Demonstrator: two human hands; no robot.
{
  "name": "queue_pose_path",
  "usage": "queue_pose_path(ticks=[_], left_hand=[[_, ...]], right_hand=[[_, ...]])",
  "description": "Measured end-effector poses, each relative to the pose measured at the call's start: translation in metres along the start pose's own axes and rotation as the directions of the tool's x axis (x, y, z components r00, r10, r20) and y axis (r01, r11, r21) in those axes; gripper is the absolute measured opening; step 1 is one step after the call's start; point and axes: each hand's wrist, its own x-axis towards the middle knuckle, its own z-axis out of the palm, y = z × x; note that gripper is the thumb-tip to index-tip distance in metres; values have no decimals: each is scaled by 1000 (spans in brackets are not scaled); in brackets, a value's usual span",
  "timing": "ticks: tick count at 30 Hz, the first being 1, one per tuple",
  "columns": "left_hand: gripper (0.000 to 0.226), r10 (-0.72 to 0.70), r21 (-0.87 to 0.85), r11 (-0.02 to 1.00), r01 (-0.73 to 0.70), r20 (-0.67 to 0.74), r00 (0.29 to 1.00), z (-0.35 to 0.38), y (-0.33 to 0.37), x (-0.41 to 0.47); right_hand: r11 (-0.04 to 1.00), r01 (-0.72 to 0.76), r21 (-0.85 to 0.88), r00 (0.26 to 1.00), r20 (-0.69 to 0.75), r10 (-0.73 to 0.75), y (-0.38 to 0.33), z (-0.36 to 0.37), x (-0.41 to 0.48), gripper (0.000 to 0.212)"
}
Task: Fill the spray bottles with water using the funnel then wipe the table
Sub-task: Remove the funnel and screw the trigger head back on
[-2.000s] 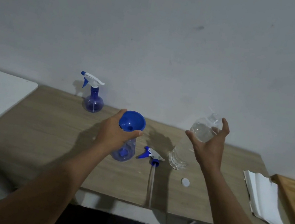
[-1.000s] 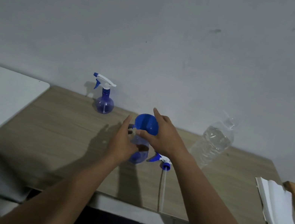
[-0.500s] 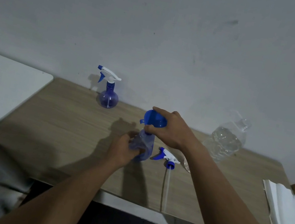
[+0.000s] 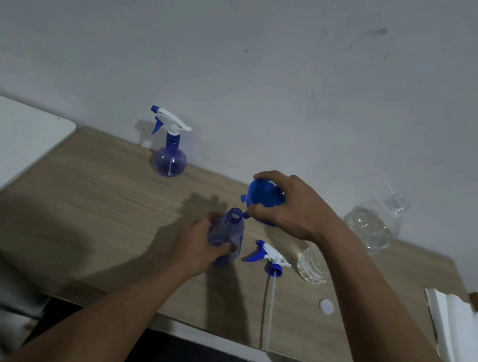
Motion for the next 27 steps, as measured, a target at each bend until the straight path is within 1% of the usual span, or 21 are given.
queue_pose_path(ticks=[5,7,10,13,15,19,23,27], left_hand=[[48,29,2,1000,-29,10,1000,-3,-3,0],[47,41,-4,999,-41,-5,999,-3,-4,1],[48,45,-10,999,-46,-13,999,-1,-8,2],[53,49,-15,999,-49,-16,999,3,-9,2],[59,51,-23,998,-52,-40,998,4,-9,0],[64,71,-23,997,-73,-63,995,7,-15,-2],[62,65,-49,997,-68,-67,996,7,-16,-4],[61,89,-74,993,-95,-78,993,8,-16,-4]], right_hand=[[980,-60,190,994,-77,75,11,-12,-4,57],[956,-84,281,984,-128,124,18,-9,-6,58],[899,-111,424,963,-177,202,31,8,-3,65],[836,-121,535,938,-214,272,49,34,7,53],[819,-148,554,927,-210,310,59,52,16,50],[802,-206,561,910,-191,367,77,87,38,55],[819,-186,543,923,-190,335,89,112,58,56],[893,-218,395,941,-156,299,98,128,68,61]])
